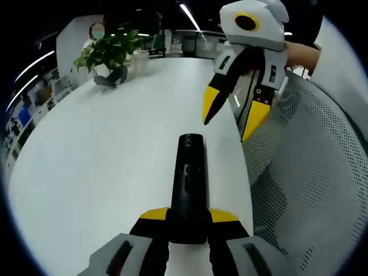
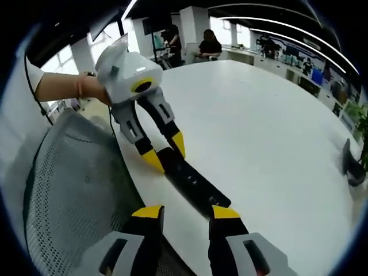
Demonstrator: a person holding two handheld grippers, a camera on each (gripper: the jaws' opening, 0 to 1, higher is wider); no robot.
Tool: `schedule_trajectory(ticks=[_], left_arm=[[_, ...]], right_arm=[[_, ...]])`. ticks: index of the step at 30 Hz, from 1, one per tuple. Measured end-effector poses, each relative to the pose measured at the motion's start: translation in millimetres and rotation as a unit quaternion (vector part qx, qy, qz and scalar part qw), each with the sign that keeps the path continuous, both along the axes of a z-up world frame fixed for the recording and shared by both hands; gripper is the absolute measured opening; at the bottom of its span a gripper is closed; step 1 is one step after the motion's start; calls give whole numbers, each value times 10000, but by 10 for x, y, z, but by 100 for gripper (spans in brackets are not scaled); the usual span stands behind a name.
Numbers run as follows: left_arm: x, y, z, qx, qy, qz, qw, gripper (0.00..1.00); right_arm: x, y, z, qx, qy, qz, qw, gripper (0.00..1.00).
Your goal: Press the specified remote control buttons in sequence, fully releasing each button before pressing the next.
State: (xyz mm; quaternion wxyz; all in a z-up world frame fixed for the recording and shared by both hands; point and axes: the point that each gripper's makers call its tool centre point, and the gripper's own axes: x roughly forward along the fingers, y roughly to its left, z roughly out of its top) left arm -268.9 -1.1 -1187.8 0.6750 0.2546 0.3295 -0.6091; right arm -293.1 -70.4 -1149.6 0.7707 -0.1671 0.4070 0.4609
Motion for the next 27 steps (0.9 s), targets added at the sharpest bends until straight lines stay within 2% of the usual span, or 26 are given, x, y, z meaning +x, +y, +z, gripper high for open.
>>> schedule_trajectory(ticks=[10,27], left_arm=[[-162,48,-7,47,-66,-361,9993,24],[-300,100,-26,249,-169,-535,9981,24]], right_arm=[[-23,15,-61,-220,67,369,9991,19],[-69,-55,-187,-652,159,888,9938,4]])
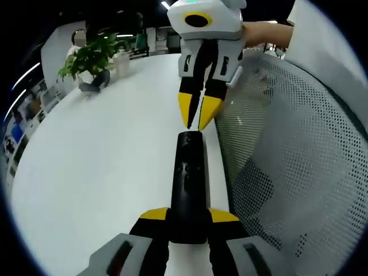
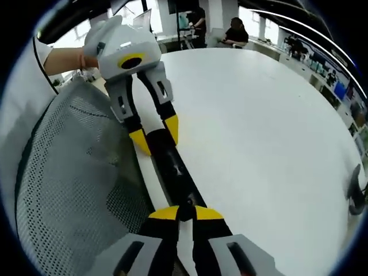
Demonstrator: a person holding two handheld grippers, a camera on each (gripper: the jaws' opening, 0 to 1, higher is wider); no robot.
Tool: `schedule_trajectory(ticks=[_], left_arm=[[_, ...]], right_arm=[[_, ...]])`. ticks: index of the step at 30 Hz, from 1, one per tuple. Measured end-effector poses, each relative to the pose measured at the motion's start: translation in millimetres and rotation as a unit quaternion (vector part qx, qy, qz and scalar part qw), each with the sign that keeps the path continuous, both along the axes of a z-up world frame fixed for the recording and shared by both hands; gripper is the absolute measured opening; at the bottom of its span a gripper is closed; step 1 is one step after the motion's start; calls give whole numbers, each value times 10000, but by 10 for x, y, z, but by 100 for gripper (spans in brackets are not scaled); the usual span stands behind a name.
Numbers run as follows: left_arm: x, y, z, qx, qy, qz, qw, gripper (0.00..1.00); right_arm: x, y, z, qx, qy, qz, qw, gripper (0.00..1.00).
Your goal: Press the specified remote control buttons in sequence, fully releasing each button before pressing the next.
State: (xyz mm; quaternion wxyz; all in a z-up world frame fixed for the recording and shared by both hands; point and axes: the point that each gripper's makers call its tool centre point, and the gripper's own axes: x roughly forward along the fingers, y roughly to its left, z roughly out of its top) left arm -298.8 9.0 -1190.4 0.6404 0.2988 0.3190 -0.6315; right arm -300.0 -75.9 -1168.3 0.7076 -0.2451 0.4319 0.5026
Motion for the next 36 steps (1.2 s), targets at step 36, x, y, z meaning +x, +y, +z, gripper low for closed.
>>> schedule_trajectory(ticks=[36], left_arm=[[-50,17,2,146,-54,118,9998,24]], right_arm=[[-24,-1,-147,-937,-767,1847,9753,0]])
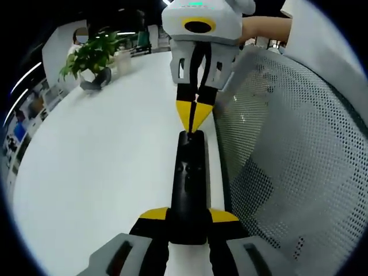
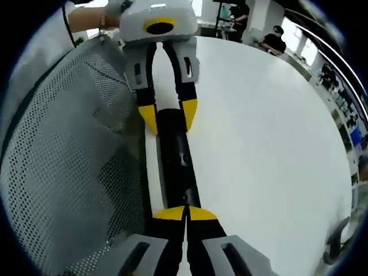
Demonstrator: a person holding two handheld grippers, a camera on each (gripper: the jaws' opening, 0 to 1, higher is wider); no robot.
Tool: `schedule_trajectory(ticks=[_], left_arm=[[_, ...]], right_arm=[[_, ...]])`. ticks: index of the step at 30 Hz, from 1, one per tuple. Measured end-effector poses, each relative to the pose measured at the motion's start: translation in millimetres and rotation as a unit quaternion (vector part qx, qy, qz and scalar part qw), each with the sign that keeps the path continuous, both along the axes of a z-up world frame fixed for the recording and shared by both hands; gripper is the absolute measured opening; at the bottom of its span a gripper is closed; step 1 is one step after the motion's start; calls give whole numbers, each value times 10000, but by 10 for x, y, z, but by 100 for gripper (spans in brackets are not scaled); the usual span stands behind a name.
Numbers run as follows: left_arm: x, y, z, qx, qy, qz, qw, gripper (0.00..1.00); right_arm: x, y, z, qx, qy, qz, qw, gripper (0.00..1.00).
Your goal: Press the specified remote control buttons in sequence, fully releasing each button before pressing the next.
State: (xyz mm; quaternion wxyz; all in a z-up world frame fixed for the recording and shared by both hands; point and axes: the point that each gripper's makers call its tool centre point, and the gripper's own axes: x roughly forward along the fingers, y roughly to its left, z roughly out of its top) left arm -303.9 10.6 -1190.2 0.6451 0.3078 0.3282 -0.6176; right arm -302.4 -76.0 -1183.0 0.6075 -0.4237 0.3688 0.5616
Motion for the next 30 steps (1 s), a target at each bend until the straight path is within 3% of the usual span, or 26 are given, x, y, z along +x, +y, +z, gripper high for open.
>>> schedule_trajectory(ticks=[3,8,13,15,22,26,30], left_arm=[[-4,0,-2,65,-11,-58,10000,24],[0,-2,-2,135,-7,-62,9999,24],[0,1,-2,142,6,-41,9999,24],[2,2,-2,140,22,-15,9999,24],[-1,-2,-1,146,9,-14,9999,24],[1,1,-2,170,18,-28,9998,24],[1,1,-3,157,21,-21,9999,24]], right_arm=[[-23,5,-17,-177,-149,299,9993,0],[3,-3,-13,199,283,-313,9989,0],[14,-21,-11,320,251,-276,9988,0],[15,-10,-5,472,388,-521,9968,0],[-11,76,45,805,576,-616,9932,0],[-2,61,-6,485,400,-376,9973,0],[-13,74,-6,461,353,-217,9981,0]])
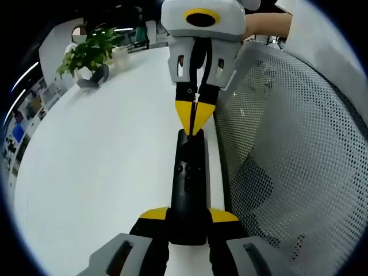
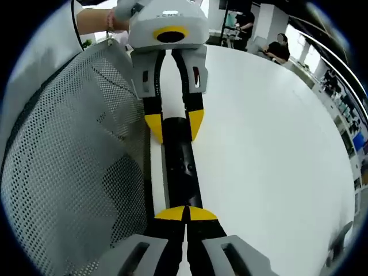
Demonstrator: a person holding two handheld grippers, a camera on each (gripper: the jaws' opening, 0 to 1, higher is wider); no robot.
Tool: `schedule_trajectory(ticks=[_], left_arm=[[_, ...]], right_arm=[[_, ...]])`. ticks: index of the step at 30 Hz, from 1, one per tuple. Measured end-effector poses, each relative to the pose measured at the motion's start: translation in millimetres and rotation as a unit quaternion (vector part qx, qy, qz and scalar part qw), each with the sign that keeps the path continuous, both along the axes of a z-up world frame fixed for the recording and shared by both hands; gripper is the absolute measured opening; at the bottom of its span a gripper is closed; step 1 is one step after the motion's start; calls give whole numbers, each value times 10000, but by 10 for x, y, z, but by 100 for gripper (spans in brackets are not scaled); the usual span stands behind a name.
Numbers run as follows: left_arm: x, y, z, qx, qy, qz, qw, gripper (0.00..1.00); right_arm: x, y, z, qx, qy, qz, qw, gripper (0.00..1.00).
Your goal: Press the specified remote control buttons in sequence, fully releasing each button before pressing the next.
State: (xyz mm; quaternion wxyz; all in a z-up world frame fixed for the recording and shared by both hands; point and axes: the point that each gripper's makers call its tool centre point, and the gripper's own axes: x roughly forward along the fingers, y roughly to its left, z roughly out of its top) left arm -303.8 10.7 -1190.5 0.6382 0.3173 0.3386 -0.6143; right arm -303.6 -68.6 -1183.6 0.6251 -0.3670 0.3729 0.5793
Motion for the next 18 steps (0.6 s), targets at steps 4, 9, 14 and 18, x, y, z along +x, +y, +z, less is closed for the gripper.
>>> schedule_trajectory(ticks=[4,9,14,18], left_arm=[[1,2,2,-39,-6,-5,10000,24],[1,4,3,-16,-7,-73,10000,24],[3,5,3,-49,-4,-62,10000,24],[0,7,6,-24,-10,-102,9999,24]], right_arm=[[4,21,-1,-222,-104,273,9993,0],[15,51,-10,-443,-213,502,9975,0],[43,51,-3,-326,-67,213,9992,0],[64,72,18,364,226,-378,9984,0]])
